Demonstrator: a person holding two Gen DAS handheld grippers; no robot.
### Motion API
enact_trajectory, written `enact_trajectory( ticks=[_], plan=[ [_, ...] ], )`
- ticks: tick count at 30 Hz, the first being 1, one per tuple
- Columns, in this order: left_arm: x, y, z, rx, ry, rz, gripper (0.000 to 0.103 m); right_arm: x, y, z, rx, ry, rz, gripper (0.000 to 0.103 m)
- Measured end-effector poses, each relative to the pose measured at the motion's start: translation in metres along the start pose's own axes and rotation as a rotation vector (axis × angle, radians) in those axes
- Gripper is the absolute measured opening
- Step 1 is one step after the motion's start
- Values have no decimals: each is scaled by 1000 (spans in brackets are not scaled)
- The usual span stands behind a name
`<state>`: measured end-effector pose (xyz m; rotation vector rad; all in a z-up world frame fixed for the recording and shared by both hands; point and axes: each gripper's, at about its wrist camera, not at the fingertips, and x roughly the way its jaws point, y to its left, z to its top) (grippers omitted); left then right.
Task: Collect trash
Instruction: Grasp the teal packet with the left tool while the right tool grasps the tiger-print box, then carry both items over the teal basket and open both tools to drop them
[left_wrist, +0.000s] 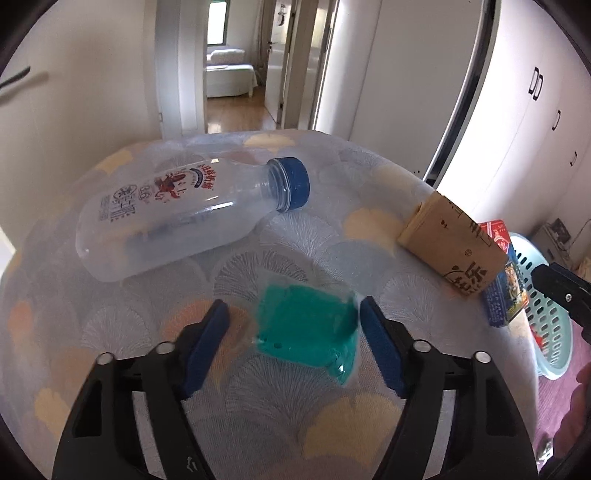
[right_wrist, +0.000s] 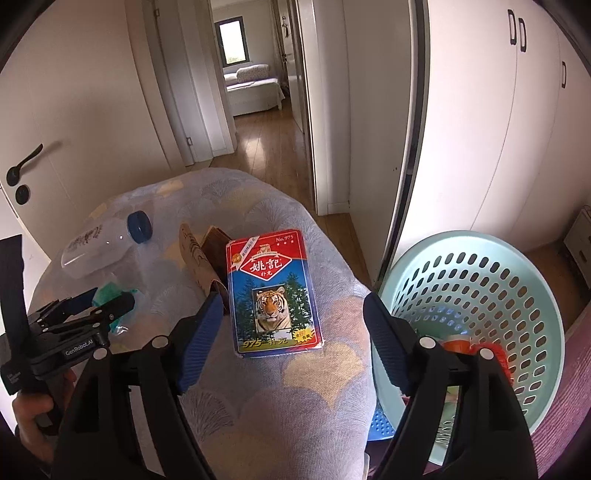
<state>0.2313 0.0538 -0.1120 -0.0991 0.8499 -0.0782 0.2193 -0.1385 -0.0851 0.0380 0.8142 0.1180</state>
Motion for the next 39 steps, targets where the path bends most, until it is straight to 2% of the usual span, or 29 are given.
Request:
enact_trajectory(
  ticks=[3,16,17,18,19,21,32,39],
  plan=[
    [-3,-1,-1,14,-14,8,54,11,3,-1,-4,20,2,76],
    [-7,5,-5,-1,-28,-34,52,41,29,-4,-72,55,-32,75],
    [-7,7,-4,-2,-28,-36,52,40,30,-4,-72,50,-31,72],
    [-7,8,-4,-3,-29,-38,52,40,30,-5,-76,51,-22,63],
    [-8,8,-5,-5,-30,-39,52,40,31,-5,-78,56,-16,59],
    [-9,9,-5,-6,-30,-40,52,39,30,-7,-79,54,-18,58],
    [-20,12,-6,-25,-66,-73,52,-9,37,-19,-104,14,69,57],
    [-66,-2,-4,-17,-155,-176,51,-50,31,-13,-102,-73,56,57]
  ],
)
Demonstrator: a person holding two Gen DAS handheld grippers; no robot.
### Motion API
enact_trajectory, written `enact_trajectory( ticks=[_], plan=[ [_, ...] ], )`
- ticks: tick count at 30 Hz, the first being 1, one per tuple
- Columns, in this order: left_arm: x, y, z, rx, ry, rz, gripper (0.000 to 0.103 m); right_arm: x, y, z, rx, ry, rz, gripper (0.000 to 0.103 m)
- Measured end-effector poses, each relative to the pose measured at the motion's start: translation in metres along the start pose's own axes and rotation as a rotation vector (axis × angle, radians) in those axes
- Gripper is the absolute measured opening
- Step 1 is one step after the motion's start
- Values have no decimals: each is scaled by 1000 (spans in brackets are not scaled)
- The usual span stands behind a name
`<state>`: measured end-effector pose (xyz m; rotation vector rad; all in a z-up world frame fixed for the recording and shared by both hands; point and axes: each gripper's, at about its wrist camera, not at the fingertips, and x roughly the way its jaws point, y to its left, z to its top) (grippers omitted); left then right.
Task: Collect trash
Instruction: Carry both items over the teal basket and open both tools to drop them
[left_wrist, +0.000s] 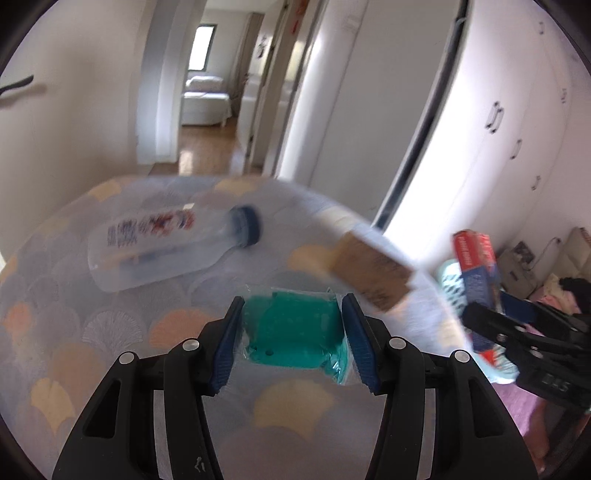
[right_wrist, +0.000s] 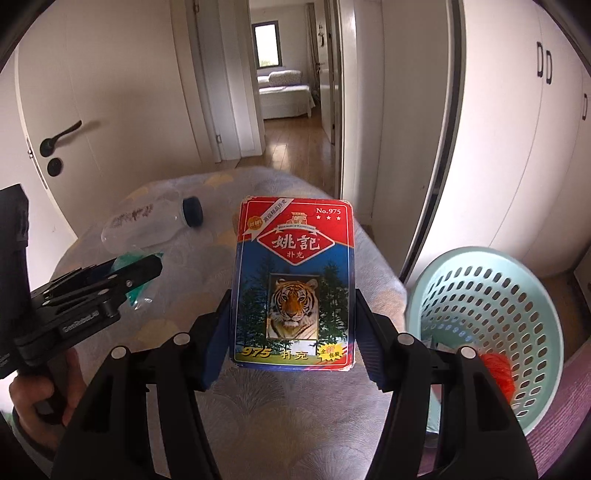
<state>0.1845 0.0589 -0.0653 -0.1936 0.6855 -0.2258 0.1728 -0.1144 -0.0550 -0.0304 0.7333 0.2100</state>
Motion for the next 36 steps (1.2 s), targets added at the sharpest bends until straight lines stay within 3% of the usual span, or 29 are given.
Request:
enact_trajectory(
  ticks=[10,14,22,30,36],
  plan=[
    [-32,-76,22,109,-88,-143,51,-47,-44,7,80,-94,-55,57],
    [-24,-104,26,132,-66,-213,51,-50,-77,3,175,-68,-7,57],
    [0,-156,26,198,-26,-272,51,-57,-128,-13,224,-68,-218,57],
    [34,-217,18,286,40,-309,51,-51,-184,-32,340,0,-310,58],
    [64,-252,12,338,84,-313,52,-45,-217,-42,410,29,-317,58]
  ],
)
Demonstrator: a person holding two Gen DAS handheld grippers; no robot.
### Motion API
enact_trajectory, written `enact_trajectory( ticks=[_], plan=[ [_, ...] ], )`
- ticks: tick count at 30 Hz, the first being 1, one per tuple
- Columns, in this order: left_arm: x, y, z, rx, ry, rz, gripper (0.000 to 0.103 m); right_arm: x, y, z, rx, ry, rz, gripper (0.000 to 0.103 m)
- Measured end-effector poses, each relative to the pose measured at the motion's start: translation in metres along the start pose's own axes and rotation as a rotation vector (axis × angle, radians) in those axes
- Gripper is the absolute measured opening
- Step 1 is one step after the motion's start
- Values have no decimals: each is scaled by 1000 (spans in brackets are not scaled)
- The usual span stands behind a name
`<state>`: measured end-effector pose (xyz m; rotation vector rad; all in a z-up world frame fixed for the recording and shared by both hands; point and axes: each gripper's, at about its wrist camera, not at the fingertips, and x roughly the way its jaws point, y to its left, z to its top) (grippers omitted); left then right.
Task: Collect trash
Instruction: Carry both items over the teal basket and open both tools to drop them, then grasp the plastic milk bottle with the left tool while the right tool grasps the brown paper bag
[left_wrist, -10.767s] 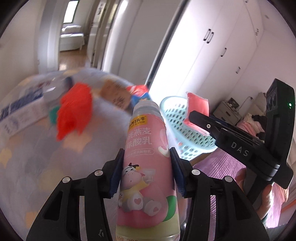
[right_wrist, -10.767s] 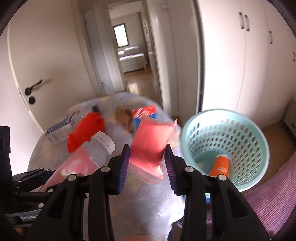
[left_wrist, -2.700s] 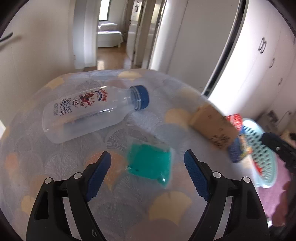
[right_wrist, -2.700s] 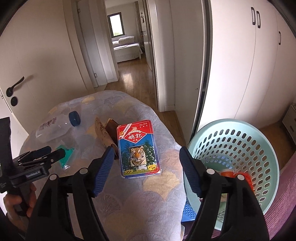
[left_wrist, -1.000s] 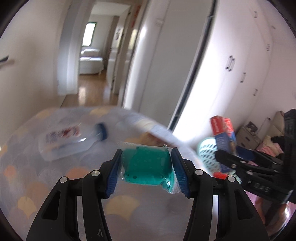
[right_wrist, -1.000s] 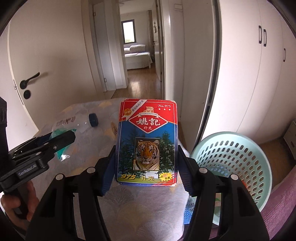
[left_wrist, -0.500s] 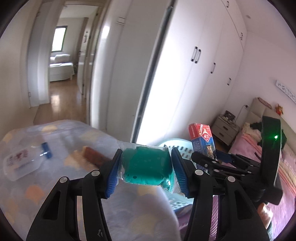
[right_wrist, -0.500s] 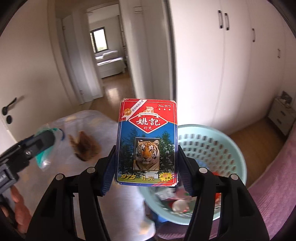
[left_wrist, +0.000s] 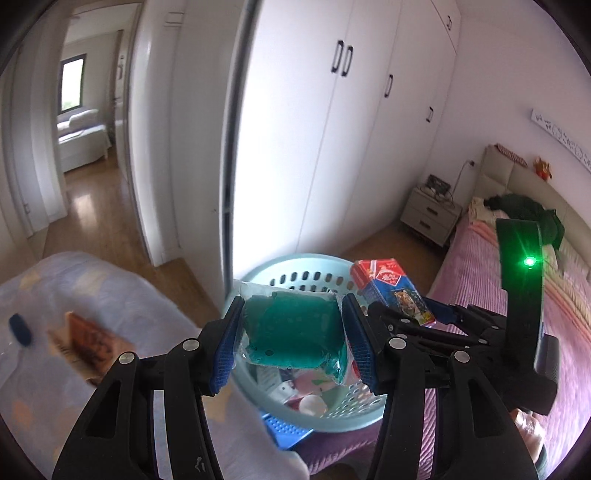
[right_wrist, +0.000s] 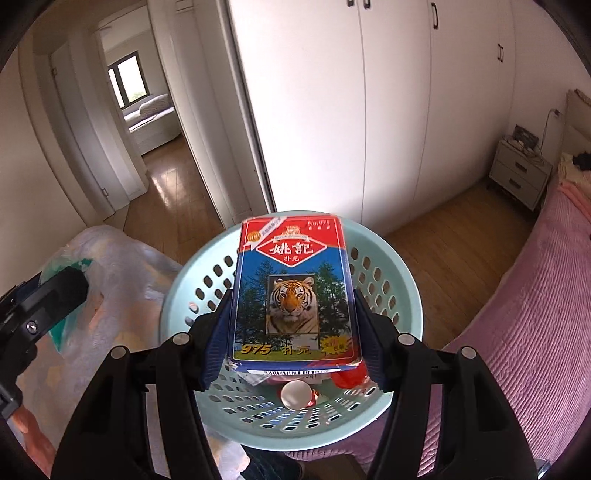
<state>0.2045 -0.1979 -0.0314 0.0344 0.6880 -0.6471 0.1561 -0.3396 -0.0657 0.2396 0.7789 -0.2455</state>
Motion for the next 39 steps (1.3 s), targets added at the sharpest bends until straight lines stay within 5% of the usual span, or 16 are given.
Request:
enact_trajectory(
  ticks=[3,5,15,27,39],
  plan=[
    [16,-6,2,-1,15,-7,57,8,-6,-2,2,18,-8,58],
    [29,-6,2,-14,29,6,74,14,-12,-3,20,33,-16,58],
    [33,5,-18,-77,57,-4,75,1,-23,-8,47,22,3,58],
    [-47,30,-26,-133,-58,17,75,-40,33,-8,-55,-30,110,58],
    [-151,104,-54,-225,-142,173,76,-74,119,-25,-186,-56,228,58]
  ],
)
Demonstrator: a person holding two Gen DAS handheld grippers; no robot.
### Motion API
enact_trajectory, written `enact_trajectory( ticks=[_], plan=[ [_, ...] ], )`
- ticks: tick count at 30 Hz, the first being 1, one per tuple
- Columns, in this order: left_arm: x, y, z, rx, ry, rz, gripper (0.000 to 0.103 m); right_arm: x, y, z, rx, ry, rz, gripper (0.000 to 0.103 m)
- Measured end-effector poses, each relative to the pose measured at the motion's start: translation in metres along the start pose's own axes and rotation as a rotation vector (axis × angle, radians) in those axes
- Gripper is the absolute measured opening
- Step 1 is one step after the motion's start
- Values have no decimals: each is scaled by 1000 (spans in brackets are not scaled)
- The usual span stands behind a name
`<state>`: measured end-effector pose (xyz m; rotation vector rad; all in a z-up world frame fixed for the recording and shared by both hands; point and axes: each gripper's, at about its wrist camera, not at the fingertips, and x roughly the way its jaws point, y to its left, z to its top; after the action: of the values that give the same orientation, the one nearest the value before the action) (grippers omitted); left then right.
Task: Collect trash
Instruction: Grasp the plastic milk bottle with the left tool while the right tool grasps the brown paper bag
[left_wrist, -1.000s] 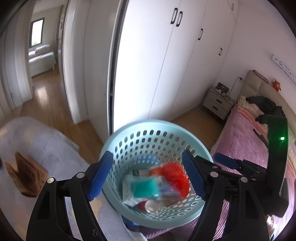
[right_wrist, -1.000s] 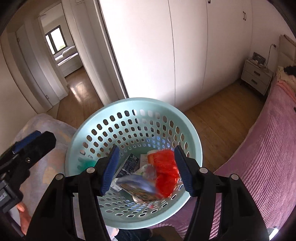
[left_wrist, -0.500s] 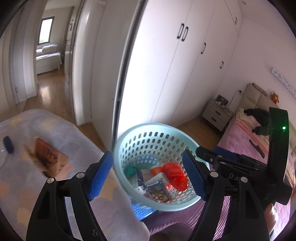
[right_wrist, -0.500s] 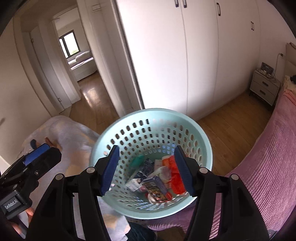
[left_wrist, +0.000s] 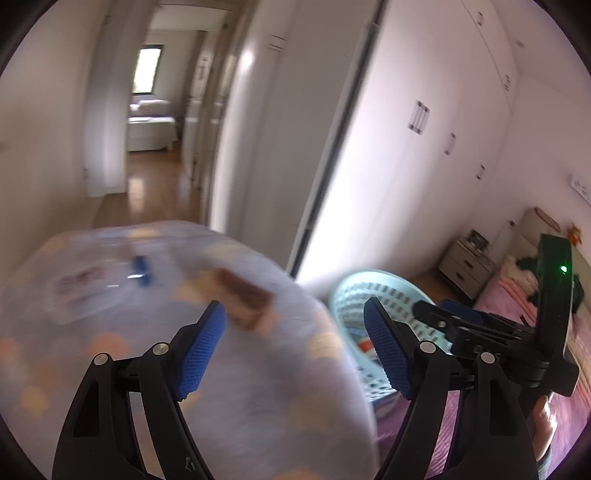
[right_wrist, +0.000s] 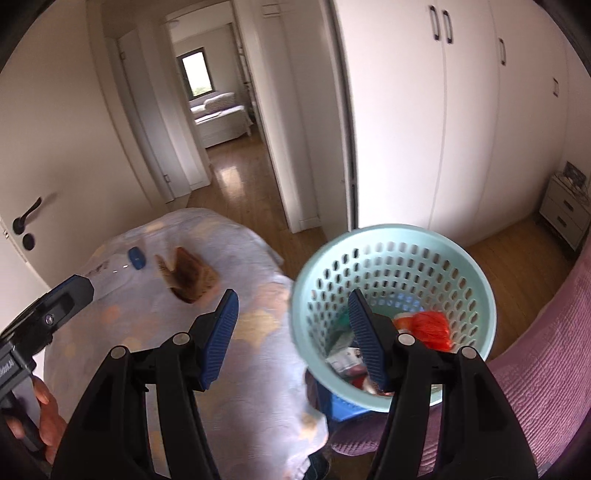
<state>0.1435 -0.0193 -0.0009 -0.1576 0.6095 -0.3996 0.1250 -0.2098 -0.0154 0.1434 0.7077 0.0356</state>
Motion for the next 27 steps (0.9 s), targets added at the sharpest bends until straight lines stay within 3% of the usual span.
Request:
enact_trajectory(
  ticks=[7,14,23,27],
  plan=[
    [-38,76,15,-58,-56,185,86,12,56,-3,-98,-12,39,61],
    [-24,173,34,-136,-28,280,87,66,93,1,-149,27,87,63],
    [47,257,49,-171,56,298,87,137,104,3,-161,95,67,75],
    [73,271,51,-183,117,165,86,158,101,8,-141,119,86,78]
  ],
)
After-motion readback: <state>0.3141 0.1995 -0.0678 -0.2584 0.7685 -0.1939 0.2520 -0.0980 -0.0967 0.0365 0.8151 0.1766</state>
